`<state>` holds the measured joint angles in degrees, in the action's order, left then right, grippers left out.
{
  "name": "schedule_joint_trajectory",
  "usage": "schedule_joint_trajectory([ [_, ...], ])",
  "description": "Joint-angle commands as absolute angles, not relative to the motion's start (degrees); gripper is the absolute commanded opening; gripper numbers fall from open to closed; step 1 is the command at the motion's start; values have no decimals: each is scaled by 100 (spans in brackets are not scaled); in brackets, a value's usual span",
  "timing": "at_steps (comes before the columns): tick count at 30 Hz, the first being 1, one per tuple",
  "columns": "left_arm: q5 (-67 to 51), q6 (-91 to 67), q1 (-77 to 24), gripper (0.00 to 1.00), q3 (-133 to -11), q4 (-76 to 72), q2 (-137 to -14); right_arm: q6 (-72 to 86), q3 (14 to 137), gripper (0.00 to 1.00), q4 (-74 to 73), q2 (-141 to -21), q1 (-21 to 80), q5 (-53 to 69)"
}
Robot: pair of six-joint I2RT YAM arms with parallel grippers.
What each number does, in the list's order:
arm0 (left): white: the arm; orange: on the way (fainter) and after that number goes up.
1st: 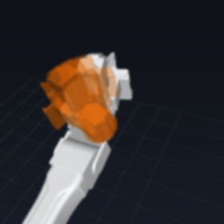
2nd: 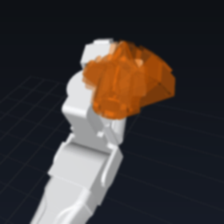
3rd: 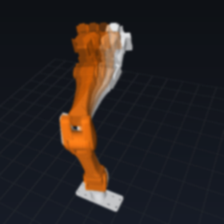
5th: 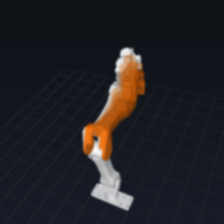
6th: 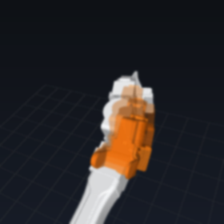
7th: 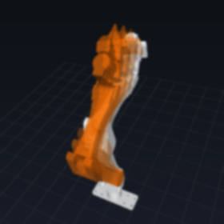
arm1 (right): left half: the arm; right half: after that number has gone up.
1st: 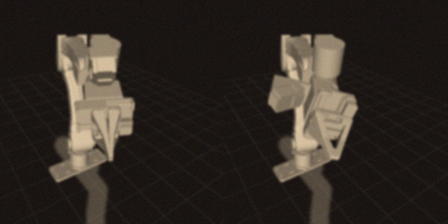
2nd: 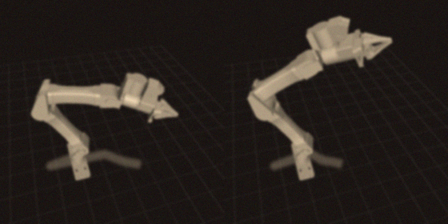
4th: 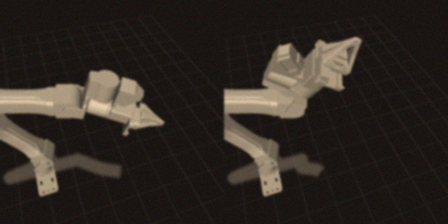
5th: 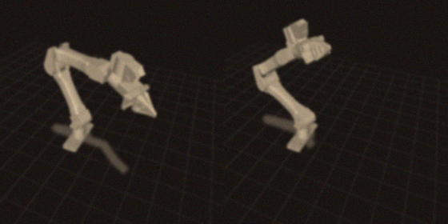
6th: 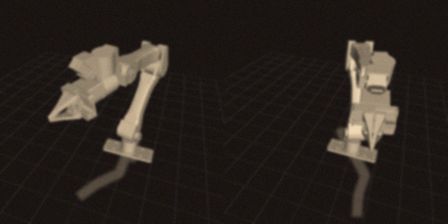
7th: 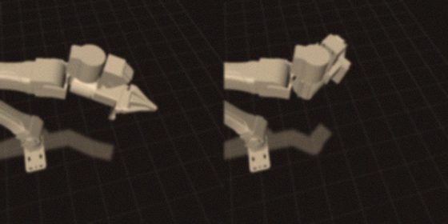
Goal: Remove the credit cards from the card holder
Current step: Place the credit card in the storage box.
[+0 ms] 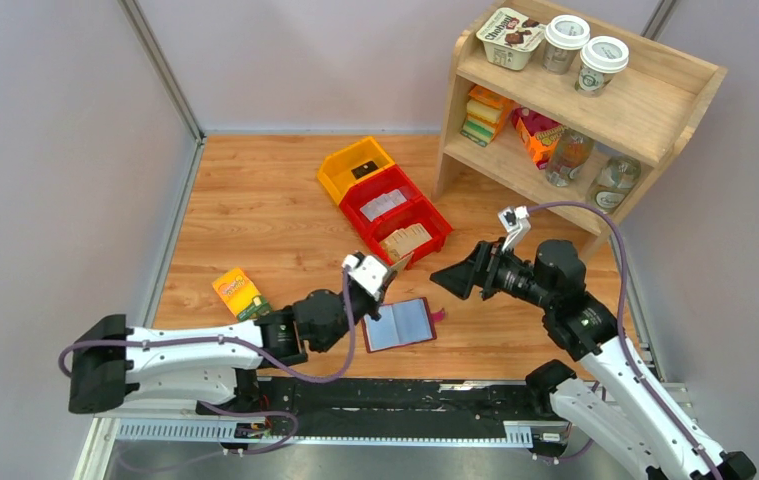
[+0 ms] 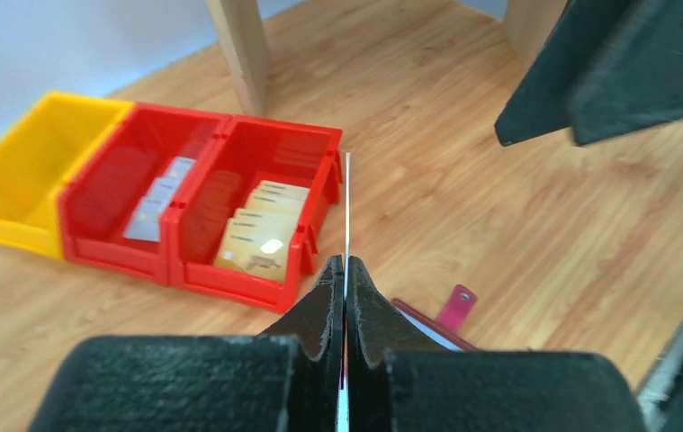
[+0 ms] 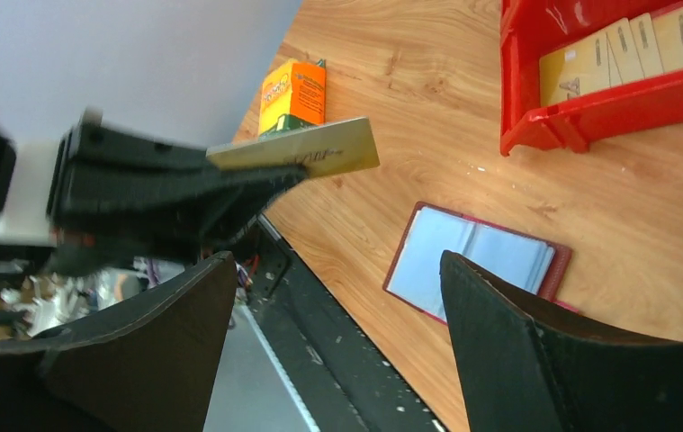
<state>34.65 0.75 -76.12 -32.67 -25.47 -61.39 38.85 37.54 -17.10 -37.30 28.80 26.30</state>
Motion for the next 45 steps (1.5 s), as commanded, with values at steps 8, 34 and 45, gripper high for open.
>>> schedule_joint_trajectory([
  [8,-903,-2600,-5828,0,-2532,-2388,-4685,1846,3639,85,-626,-3366,2883,4253],
  [34,-2698,-4622,-4835,0,-2356,-4561,-5633,2197,3454,15,1424,-4922,2883,5660],
  [45,-1657,-4896,-4035,56,-2223,-2597,-5030,2215,3814,0,661,-5387,2883,4397],
])
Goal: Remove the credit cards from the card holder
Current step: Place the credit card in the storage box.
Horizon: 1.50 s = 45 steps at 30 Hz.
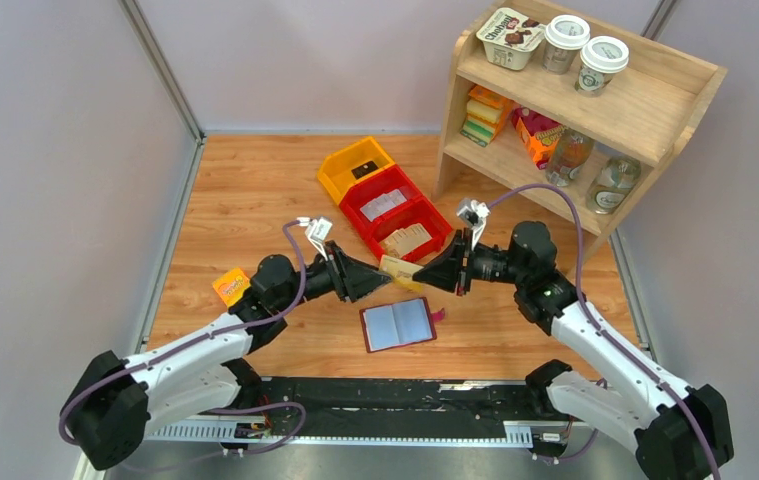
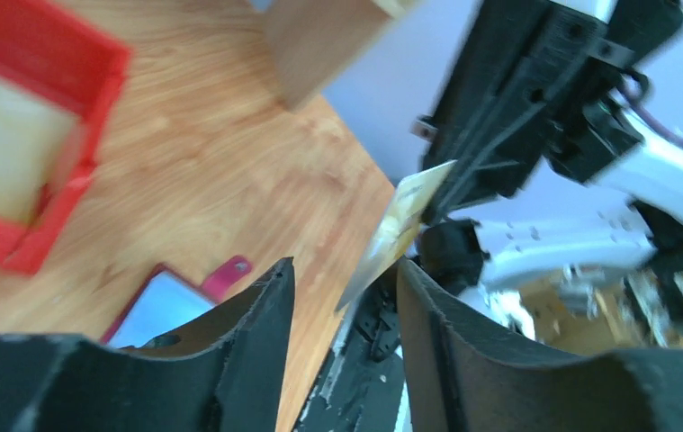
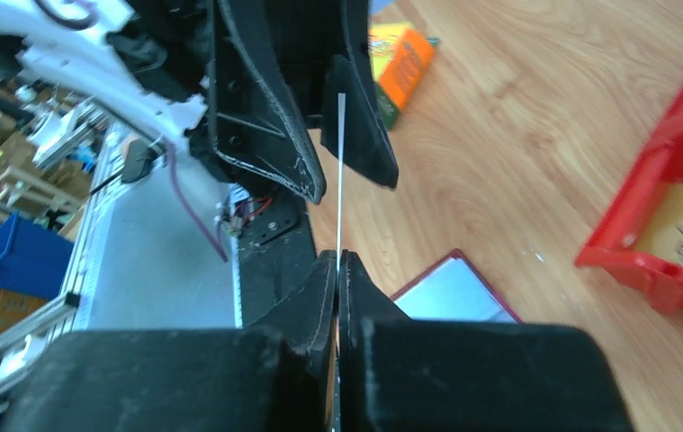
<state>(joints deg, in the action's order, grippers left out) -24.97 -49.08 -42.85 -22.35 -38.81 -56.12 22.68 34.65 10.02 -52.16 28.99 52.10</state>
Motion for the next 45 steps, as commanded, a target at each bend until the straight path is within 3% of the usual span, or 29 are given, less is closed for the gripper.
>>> schedule_joint_trajectory([
  [1,-1426,-4704,-4025,59,-2267,-1775,-4897,2250,3936,0,476,-5483,2892,4064],
  [7,1463,-4281,-4025,71,-3136,1988,-3877,2829,4482,0,-527,-6221,2918,2358],
  [10,2143,-3983,-4025,72,-3558,3247,-3665,3286,4832,0,-965,-6748,2988,1461],
  [16,2724,-3254,-4017,76,-4683,4805,-3919,3840,5685,0,-1599,-7856,3050,766],
  [20,2314,-2594,-3615,82,-5290,5089,-4183,3955,6213,0,-1722,-8541,3067,659],
  [28,563,-1802,-1672,83,-4757,4317,-4175,4359,6934,0,-1872,-9684,3225,703],
  [38,1353,-1538,-1547,83,-4553,4254,-3552,4605,7338,3,-1985,-10397,3419,651],
  [41,1459,-1547,-1556,83,-4526,4254,-3437,4527,7435,12,-2240,-10398,3480,537],
  [45,1433,-1521,-1556,83,-4535,4263,-3463,4281,7488,37,-2513,-10196,3594,370],
])
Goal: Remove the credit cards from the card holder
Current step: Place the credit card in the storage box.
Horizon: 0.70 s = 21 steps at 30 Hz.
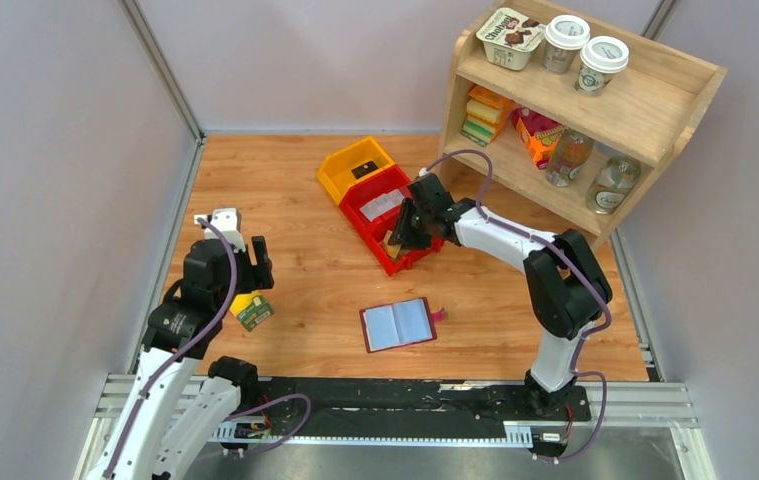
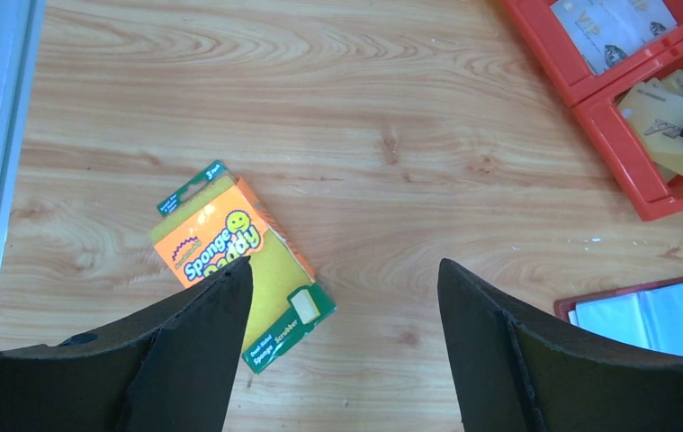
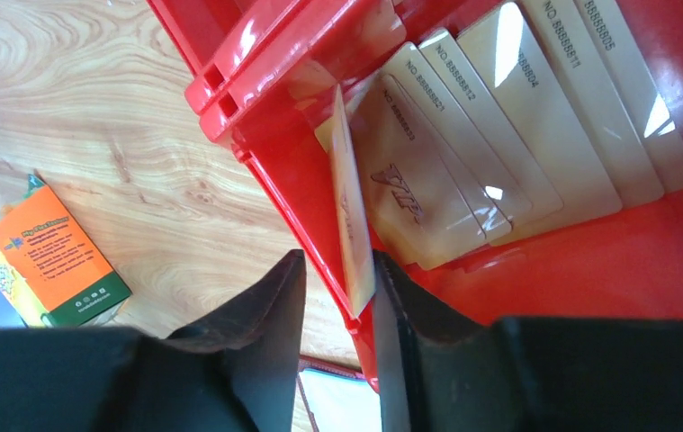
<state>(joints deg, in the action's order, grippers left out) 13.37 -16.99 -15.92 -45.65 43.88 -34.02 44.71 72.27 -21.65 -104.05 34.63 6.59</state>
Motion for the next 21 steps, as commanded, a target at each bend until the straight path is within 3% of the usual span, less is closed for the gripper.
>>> schedule_joint_trajectory([
  [1,1424,-1512,-1556,83,-4535,4271,-3463,4211,7497,41,-2601,-10126,3630,308],
  [3,1433,-1521,-1547,83,-4544,4271,-3463,4070,7550,52,-2838,-9968,3735,54],
  [9,1441,-1521,-1547,83,-4535,4271,-3402,3604,7761,68,-3418,-9467,4034,-799],
  [21,1486,-1635,-1556,82,-4517,4307,-3252,3164,7120,76,-3840,-8578,5008,-1282],
])
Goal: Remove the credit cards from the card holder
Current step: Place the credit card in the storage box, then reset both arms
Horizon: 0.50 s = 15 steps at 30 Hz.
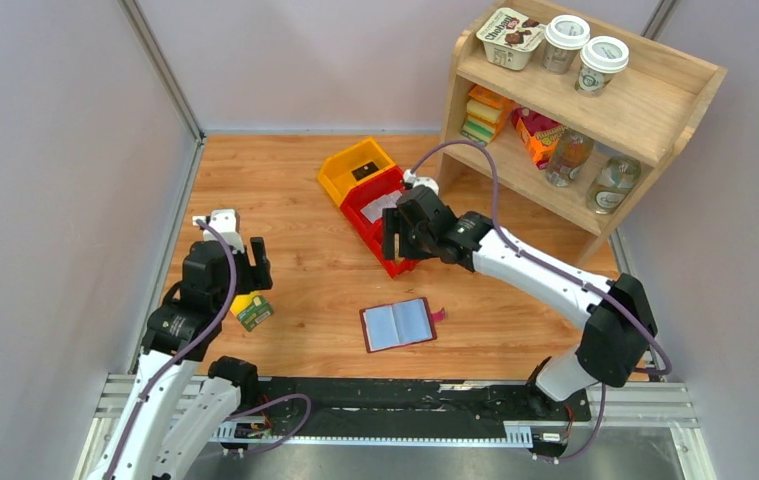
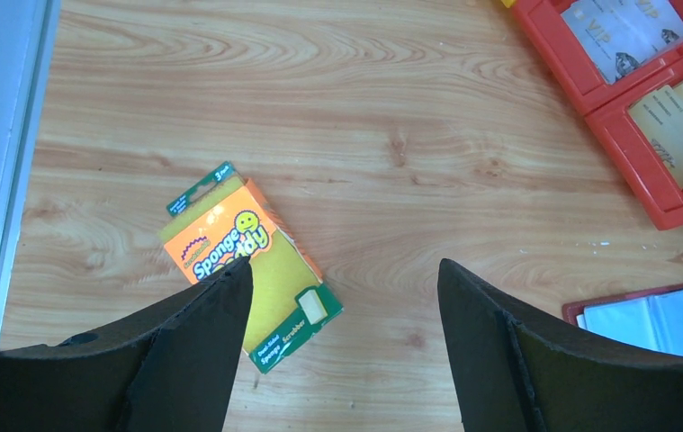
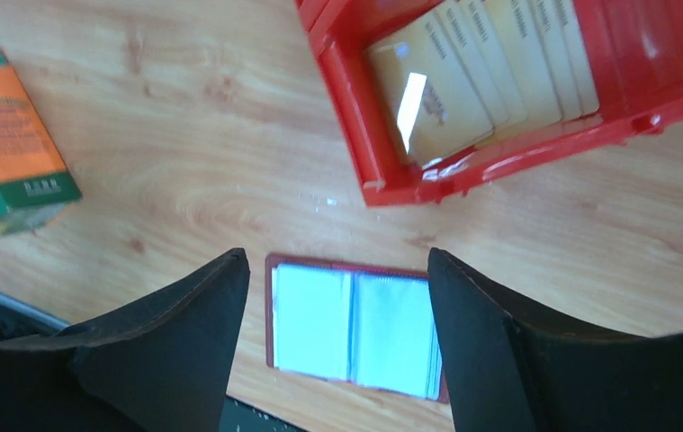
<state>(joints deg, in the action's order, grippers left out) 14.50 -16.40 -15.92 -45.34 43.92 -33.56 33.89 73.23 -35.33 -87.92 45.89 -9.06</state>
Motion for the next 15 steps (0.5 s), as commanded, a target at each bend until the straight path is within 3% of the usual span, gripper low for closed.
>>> schedule_joint_trajectory([
  [1,1468,-1661,-1547,82,-4518,4307,-3191,3164,7058,76,-3945,-8578,5140,-1353],
  [8,1301,-1819,-1547,82,-4395,4448,-2585,3436,6653,88,-3841,-9025,6282,-1336],
  [15,1441,-1793,-1547,83,-4245,4350,-2268,3726,6504,90,-3683,-9694,6574,-1248],
])
